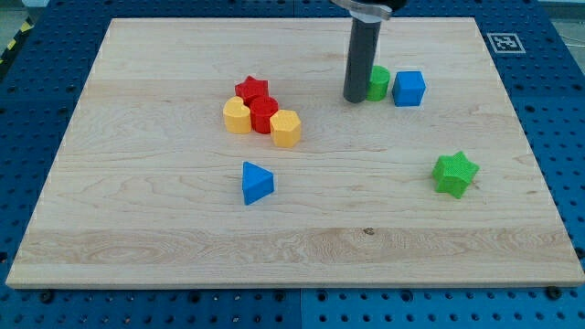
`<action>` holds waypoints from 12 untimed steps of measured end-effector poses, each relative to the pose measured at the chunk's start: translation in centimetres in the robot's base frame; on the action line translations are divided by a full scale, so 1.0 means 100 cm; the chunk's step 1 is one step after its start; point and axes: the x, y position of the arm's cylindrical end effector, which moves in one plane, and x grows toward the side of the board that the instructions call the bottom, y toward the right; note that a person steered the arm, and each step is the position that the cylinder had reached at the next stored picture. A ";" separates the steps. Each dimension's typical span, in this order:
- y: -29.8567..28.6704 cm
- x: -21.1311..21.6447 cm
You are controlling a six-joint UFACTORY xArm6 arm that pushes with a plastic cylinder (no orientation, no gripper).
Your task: Push green star into blue cube
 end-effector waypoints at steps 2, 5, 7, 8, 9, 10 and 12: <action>0.001 0.031; 0.001 0.043; 0.002 0.075; 0.004 0.102; 0.004 0.124; 0.004 0.132; 0.007 0.157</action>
